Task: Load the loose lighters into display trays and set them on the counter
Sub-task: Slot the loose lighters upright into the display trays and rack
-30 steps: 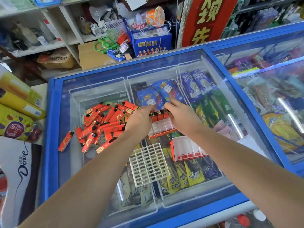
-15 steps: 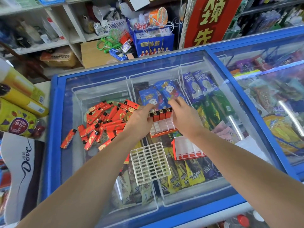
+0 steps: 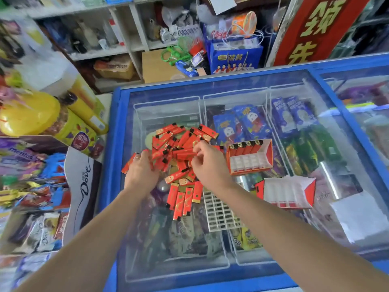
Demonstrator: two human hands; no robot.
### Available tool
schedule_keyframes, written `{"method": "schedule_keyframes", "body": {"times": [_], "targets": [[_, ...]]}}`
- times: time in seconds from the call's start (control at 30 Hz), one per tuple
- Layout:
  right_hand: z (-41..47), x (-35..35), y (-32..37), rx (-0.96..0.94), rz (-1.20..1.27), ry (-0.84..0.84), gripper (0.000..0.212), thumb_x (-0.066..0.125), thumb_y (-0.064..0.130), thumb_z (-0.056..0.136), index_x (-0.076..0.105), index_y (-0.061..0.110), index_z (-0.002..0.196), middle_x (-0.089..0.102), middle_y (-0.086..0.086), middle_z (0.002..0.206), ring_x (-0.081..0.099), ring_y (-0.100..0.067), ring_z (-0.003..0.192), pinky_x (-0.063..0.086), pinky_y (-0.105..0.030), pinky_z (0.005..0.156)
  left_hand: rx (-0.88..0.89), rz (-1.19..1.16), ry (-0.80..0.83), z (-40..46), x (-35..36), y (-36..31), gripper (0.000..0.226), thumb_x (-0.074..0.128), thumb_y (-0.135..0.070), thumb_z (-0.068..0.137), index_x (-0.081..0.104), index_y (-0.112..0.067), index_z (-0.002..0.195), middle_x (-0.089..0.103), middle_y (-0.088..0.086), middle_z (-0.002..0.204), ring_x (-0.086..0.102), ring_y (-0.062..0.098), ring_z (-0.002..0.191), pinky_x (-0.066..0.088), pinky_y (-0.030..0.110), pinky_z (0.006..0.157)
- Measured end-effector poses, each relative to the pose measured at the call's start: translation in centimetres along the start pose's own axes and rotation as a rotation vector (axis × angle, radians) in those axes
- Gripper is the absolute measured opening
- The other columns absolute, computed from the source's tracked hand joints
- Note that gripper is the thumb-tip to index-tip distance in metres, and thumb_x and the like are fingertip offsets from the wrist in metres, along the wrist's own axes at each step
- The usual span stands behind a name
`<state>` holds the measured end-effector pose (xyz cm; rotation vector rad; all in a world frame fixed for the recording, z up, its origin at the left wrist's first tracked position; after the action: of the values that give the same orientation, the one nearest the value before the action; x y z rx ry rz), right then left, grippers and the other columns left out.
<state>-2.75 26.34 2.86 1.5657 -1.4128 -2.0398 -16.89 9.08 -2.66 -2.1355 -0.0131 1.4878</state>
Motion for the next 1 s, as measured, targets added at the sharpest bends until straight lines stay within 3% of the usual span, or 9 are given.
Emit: {"method": "schedule_keyframes", "body": {"times": [0.07,0.13,0.37,0.47,0.63,0.73,0.83,0.9,1.0], "targets": [[-0.6,2.7,0.2,0.075,0.022,0.073,0.010,0.059,0.010,0.092,0.060,0.013,0.102,0.067,0.000,0.093,0.065,-0.019,0.084,0.056,-0.045,0.076,-0.011,-0.012,0.054,-0.5,0.4,1.8,0.044,0.058,-0.053,0.097,0.055,-0.020,0.125,0.062,0.007,0.108,0.062,0.033,0.101,0.052,0.045,0.082],[-1.1,4.7,0.4,0.114,-0.005,0.114,0.010,0.061,0.013,0.092,0.059,0.016,0.101,0.068,0.002,0.090,0.066,-0.018,0.081,0.056,-0.043,0.074,0.001,-0.035,0.084,-1.0,0.7,2.9,0.052,0.054,-0.059,0.097,0.050,-0.023,0.134,0.064,0.007,0.108,0.063,0.034,0.098,0.054,0.050,0.081],[-1.9,9.3,0.8,0.142,-0.093,0.168,0.018,0.060,0.013,0.091,0.058,0.019,0.108,0.065,0.002,0.093,0.064,-0.019,0.083,0.056,-0.043,0.071,0.065,0.073,0.093,-0.7,1.7,2.9,0.038,0.064,-0.043,0.096,0.043,-0.017,0.114,0.062,0.006,0.096,0.064,0.033,0.086,0.044,0.039,0.063],[-1.9,10.3,1.3,0.138,-0.089,0.170,0.029,0.058,0.011,0.091,0.057,0.018,0.120,0.066,-0.001,0.101,0.066,-0.021,0.084,0.057,-0.042,0.071,0.122,0.106,0.109,-0.7,1.9,2.6,0.034,0.057,-0.037,0.100,0.043,-0.014,0.119,0.064,0.012,0.104,0.066,0.037,0.093,0.042,0.039,0.065],[-0.6,10.9,2.9,0.082,-0.140,0.070,0.028,0.058,0.008,0.089,0.055,0.016,0.116,0.062,-0.001,0.106,0.063,-0.022,0.091,0.055,-0.042,0.075,0.122,-0.085,0.158,-0.6,-0.6,3.5,0.025,0.050,-0.029,0.101,0.049,-0.006,0.112,0.066,0.018,0.105,0.062,0.042,0.099,0.049,0.048,0.081],[0.7,11.2,4.2,0.008,-0.201,0.002,0.035,0.059,0.002,0.087,0.054,0.015,0.120,0.058,-0.003,0.111,0.063,-0.024,0.089,0.055,-0.039,0.068,0.065,-0.169,0.108,-0.1,-2.6,5.1,0.015,0.047,-0.021,0.102,0.043,-0.007,0.102,0.062,0.021,0.098,0.059,0.045,0.092,0.046,0.049,0.075],[2.4,12.3,5.7,-0.159,-0.379,0.039,0.056,0.062,-0.003,0.084,0.053,0.013,0.136,0.055,-0.007,0.127,0.059,-0.026,0.105,0.055,-0.038,0.083,-0.030,-0.156,0.046,1.4,-3.8,6.7,0.016,0.048,-0.020,0.100,0.039,-0.008,0.096,0.057,0.016,0.093,0.055,0.039,0.084,0.044,0.046,0.072],[3.6,13.4,6.4,-0.266,-0.530,0.096,0.060,0.060,-0.001,0.088,0.048,0.015,0.145,0.051,-0.005,0.141,0.049,-0.027,0.123,0.047,-0.039,0.100,-0.017,-0.105,0.054,2.3,-3.8,7.0,0.018,0.052,-0.020,0.098,0.039,-0.008,0.098,0.057,0.016,0.093,0.054,0.036,0.080,0.040,0.041,0.067],[5.0,15.2,6.7,-0.339,-0.708,0.209,0.060,0.057,0.005,0.090,0.043,0.015,0.147,0.048,-0.003,0.147,0.036,-0.028,0.138,0.033,-0.042,0.113,0.025,0.032,0.083,3.3,-3.0,7.1,0.021,0.053,-0.023,0.101,0.042,-0.006,0.104,0.060,0.017,0.095,0.051,0.032,0.078,0.037,0.038,0.066]]}}
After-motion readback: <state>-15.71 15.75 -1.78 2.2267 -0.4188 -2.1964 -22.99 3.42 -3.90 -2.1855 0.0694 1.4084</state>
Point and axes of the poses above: each hand's wrist, its own z-axis towards the middle knuckle, its own x-axis out of the palm, y = z × x, the point moved 7 cm from there along z, towards the middle knuckle
